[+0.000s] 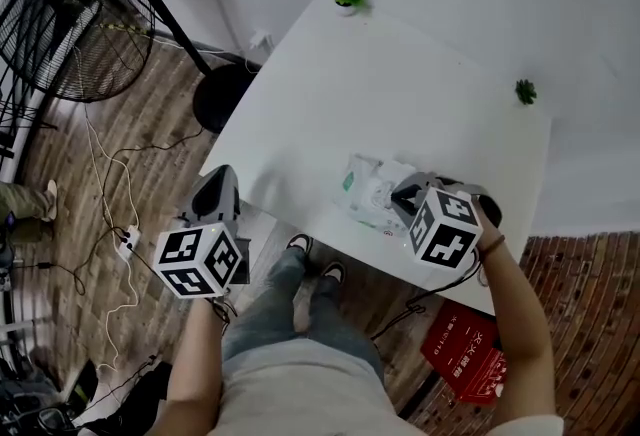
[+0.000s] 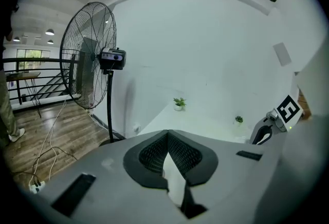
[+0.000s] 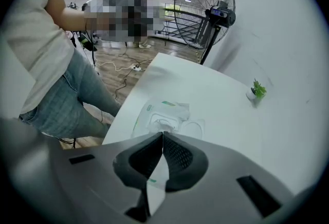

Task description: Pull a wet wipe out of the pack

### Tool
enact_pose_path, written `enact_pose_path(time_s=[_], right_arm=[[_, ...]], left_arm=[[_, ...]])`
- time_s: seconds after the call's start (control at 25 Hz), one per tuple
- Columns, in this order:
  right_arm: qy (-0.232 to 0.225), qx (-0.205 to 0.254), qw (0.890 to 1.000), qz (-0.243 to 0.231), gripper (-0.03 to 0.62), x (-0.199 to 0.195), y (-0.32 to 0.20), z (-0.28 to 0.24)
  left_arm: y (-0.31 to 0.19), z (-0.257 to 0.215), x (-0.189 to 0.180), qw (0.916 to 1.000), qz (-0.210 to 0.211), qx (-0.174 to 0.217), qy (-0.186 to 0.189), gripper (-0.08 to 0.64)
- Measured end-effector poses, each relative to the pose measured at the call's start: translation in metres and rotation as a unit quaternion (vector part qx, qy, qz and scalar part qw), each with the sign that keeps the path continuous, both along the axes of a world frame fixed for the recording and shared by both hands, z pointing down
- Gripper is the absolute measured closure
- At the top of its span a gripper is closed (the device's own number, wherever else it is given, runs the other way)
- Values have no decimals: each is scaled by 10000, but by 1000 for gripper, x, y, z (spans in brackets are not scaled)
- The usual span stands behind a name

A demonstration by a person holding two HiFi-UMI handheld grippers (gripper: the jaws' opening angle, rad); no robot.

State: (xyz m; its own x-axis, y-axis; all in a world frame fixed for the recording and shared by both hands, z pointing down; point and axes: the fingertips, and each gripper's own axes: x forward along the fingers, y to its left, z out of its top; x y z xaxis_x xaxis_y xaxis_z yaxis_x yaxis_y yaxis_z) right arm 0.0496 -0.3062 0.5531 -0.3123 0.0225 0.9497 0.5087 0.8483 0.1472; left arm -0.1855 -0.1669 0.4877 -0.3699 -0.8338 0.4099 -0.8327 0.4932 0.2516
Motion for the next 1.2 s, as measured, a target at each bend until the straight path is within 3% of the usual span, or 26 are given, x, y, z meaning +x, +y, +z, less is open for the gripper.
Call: enact_pose_path(time_s=[1.2], right_arm=[[-295, 108, 9983, 486, 588, 12, 0, -56]], left_arm=[[-38, -33, -3, 9981, 175, 571, 173, 558]])
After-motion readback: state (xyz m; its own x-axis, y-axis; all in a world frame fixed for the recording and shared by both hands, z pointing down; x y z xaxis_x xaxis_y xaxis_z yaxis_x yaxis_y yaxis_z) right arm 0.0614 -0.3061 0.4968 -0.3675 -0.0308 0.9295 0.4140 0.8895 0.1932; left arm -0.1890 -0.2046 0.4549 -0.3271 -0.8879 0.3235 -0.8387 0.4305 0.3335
